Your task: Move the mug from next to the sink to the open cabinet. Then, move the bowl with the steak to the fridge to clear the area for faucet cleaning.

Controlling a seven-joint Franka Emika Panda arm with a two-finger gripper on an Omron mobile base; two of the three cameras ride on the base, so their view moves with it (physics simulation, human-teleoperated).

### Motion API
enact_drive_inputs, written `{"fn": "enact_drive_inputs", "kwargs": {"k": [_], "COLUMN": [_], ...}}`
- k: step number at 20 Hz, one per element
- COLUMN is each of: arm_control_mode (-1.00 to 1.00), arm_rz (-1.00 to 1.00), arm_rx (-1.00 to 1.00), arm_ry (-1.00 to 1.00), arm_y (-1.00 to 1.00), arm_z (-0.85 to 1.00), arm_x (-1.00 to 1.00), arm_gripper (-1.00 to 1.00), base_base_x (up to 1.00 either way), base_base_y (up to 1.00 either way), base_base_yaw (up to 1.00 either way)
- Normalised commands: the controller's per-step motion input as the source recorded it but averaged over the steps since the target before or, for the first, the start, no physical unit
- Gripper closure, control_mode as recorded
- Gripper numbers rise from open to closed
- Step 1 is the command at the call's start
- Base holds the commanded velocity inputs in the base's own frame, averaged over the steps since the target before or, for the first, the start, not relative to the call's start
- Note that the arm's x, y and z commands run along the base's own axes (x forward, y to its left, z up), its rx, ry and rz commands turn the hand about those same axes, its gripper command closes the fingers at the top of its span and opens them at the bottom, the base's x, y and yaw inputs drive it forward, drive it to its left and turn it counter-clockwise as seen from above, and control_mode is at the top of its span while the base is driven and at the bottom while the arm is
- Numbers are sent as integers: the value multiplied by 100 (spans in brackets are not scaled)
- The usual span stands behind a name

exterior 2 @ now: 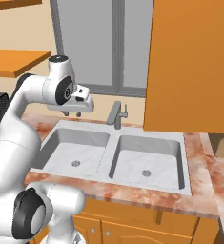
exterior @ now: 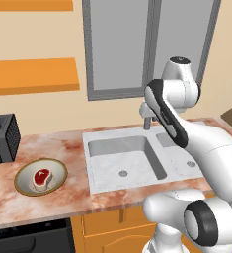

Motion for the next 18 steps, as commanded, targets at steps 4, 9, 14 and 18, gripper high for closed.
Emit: {"fn": "enact_drive_inputs", "kwargs": {"k": [4, 9, 14, 18], "arm_control_mode": [-100, -100, 100, 100], "arm_rz": [0, -1, -3, 0], "arm_rx": [1, 4, 5, 0], "arm_ry": [0, 0, -4, 0], "arm_y": [0, 0, 3, 0], "arm_z": [-2, -11, -25, 0], "arm_x": [-1, -29, -60, 0], "arm_gripper": [-100, -100, -100, -100], "base_base_x": [0, 0, -40, -63], "base_base_y": [0, 0, 9, 59], "base_base_yaw": [0, 0, -2, -3]}}
